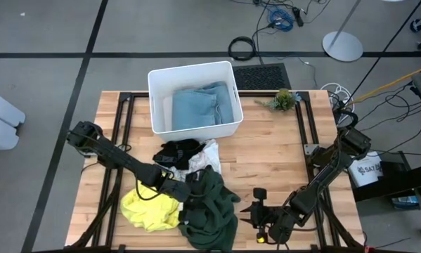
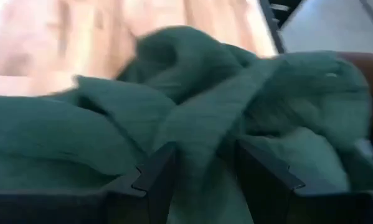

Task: Fold laundry
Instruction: Fold the green polo shirt

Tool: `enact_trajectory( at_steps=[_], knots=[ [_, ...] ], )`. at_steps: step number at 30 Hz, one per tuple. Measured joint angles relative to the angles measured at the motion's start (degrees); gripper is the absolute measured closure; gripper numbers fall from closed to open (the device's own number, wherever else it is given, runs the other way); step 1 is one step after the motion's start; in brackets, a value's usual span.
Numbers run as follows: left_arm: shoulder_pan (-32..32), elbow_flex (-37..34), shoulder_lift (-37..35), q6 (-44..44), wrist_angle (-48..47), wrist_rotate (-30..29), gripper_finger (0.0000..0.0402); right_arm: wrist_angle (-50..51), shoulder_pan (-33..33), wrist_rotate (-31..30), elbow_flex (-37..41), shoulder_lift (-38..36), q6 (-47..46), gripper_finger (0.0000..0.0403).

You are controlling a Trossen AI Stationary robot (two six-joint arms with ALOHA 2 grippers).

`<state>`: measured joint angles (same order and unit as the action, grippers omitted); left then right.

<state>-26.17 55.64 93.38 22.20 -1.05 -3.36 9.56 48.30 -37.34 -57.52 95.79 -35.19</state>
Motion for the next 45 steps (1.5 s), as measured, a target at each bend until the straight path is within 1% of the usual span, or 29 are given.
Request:
enact_trajectory(
  at_steps=[3,8,10,11,13,17,18,20,23,26,30,32,34,35,38,39,42,45],
  knots=[
    [0.0,0.0,0.0,0.0,0.1,1.0,0.0229,0.0,-0.2,-0.1,0.0,0.0,0.9,0.0300],
    [0.5,0.0,0.0,0.1,0.1,-2.3,0.0229,-0.4,-0.7,0.0,0.0,0.0,2.0,0.0300],
    [0.8,0.0,0.0,0.1,0.1,-3.0,0.0237,-0.4,-0.9,-0.1,0.0,0.0,2.4,0.0300],
    [0.9,0.0,0.0,0.1,0.2,-3.1,0.0246,-0.4,-1.0,-0.1,0.0,0.0,3.2,0.0300],
    [1.2,0.0,0.0,0.0,0.1,-3.4,0.0278,-1.1,-1.1,-0.1,0.0,0.0,4.0,0.0300],
    [1.5,0.1,-0.1,0.0,0.0,-3.8,0.0376,-1.3,-1.1,0.0,0.0,-0.5,9.1,0.0300],
    [1.5,0.2,-0.3,-0.2,-0.2,-4.0,0.0386,-1.4,-1.1,0.0,0.0,-0.9,10.7,0.0300],
    [1.5,1.4,-0.9,-2.3,-0.1,-4.0,0.0388,-1.5,-1.1,-0.1,0.0,-2.3,14.3,0.0300],
    [1.4,4.2,-3.1,-8.0,0.0,-4.0,0.0393,-1.6,-1.1,-0.9,0.0,-5.0,21.4,0.0300],
    [1.4,7.2,-6.3,-14.0,0.0,-3.9,0.0396,-1.7,-1.1,-3.5,0.0,-8.5,29.2,0.0300],
    [0.5,10.2,-11.7,-19.7,0.2,-2.1,0.0397,-2.5,-1.1,-7.2,0.0,-12.9,38.4,0.0300],
    [-0.2,11.2,-13.9,-21.8,0.2,-1.4,0.0398,-4.6,-1.2,-8.4,0.0,-14.8,40.2,0.0300],
    [-0.7,11.5,-16.2,-22.9,-0.1,-0.5,0.0398,-8.5,-2.0,-8.4,0.0,-16.9,39.2,0.0298],
    [-0.9,11.9,-17.0,-23.0,-0.1,0.3,0.0398,-9.9,-3.0,-6.7,-0.1,-18.2,37.3,0.0295],
    [-1.1,12.4,-18.9,-22.7,0.2,1.8,0.0398,-11.5,-7.4,4.6,-1.4,-21.2,33.3,0.0284],
    [-1.1,12.5,-19.3,-22.7,0.2,2.2,0.0399,-11.9,-8.9,7.7,-1.7,-21.5,34.0,0.0278],
    [-1.2,12.5,-19.4,-22.7,0.0,4.3,0.0399,-11.2,-13.5,16.1,-3.0,-21.0,40.0,0.0259],
    [-1.2,12.5,-18.8,-22.6,0.0,6.5,0.0399,-11.2,-18.4,23.5,-5.1,-20.1,44.6,0.0241]
  ],
)
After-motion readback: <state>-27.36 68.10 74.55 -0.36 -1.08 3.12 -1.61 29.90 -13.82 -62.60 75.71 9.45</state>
